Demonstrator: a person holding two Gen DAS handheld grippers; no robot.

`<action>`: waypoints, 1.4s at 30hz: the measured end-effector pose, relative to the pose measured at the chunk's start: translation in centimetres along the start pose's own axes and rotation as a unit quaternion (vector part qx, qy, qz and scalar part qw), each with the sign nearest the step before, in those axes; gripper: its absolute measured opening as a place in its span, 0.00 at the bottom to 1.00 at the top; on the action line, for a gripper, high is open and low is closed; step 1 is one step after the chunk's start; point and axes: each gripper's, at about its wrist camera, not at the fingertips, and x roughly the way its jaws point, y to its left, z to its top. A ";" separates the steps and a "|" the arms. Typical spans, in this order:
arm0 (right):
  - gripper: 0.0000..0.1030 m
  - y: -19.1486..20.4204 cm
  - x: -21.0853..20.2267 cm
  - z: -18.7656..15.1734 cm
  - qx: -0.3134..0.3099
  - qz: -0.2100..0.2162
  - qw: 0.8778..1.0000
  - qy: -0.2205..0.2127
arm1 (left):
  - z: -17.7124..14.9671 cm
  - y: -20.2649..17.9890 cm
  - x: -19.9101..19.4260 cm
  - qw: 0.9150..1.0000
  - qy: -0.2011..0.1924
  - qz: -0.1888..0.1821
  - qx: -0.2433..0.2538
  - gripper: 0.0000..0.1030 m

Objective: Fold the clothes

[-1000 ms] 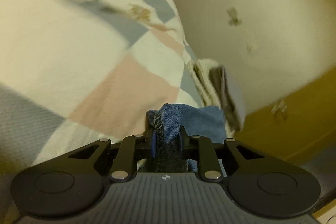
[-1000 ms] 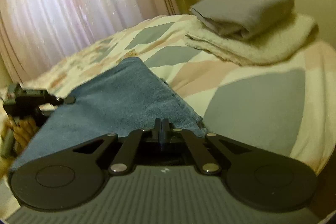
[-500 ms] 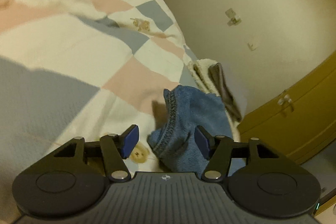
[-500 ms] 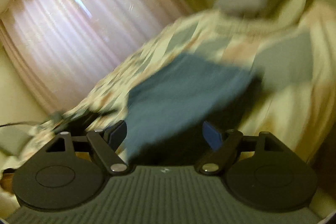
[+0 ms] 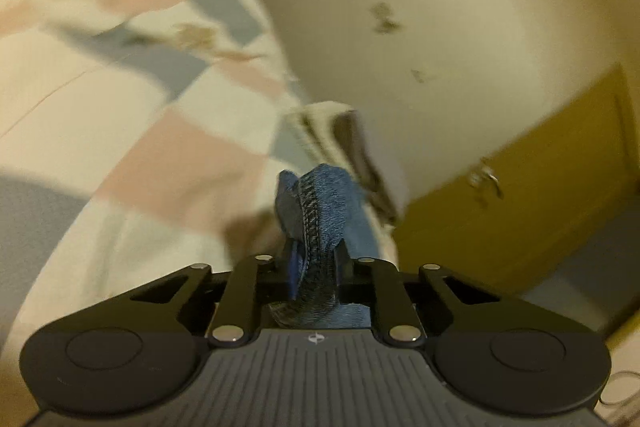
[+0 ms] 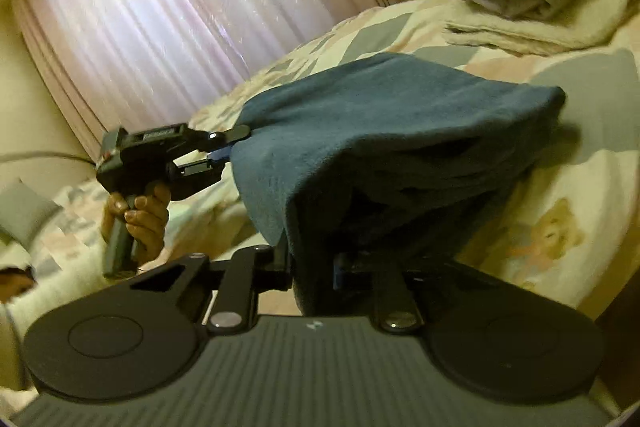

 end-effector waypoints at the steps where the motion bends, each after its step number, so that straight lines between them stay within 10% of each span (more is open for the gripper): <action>1: 0.12 -0.7 -0.1 0.2 0.017 0.005 1.000 0.001 | 0.2 0.2 0.3 1.000 0.005 0.005 0.002 0.14; 15: 0.24 -0.4 0.6 -2.6 0.060 -0.001 0.996 0.065 | 0.1 2.5 0.2 0.998 0.014 0.061 0.010 0.22; 17: 0.40 0.3 -0.6 -2.3 0.054 -0.002 0.997 0.048 | -0.5 2.7 -0.8 0.998 0.004 0.064 -0.004 0.38; 22: 0.41 0.3 -0.9 -0.5 0.089 0.004 0.996 -0.021 | 0.2 3.8 -1.4 0.997 -0.037 0.028 -0.059 0.58; 24: 0.41 -0.7 0.0 -0.3 0.132 0.006 0.991 -0.025 | 1.3 3.6 0.0 0.997 -0.034 0.036 -0.056 0.56; 26: 0.16 -1.8 0.5 -0.5 0.170 0.019 0.985 -0.027 | 2.1 3.3 1.7 0.997 -0.017 0.057 -0.048 0.15; 30: 0.18 -2.6 1.0 -1.0 0.182 0.009 0.983 -0.009 | 2.2 3.4 3.8 0.993 -0.005 0.118 -0.010 0.12; 34: 0.45 -3.0 0.5 -0.2 0.166 -0.001 0.986 0.031 | 1.6 2.3 3.7 0.984 -0.021 0.175 0.024 0.22; 38: 0.46 -2.7 -2.9 2.0 0.091 -0.061 0.994 0.001 | 3.0 -1.9 0.4 0.963 -0.082 0.243 0.087 0.19; 42: 0.43 -3.2 -4.2 5.0 0.016 -0.113 0.991 -0.068 | 4.5 -5.6 0.8 0.973 -0.068 0.196 0.103 0.19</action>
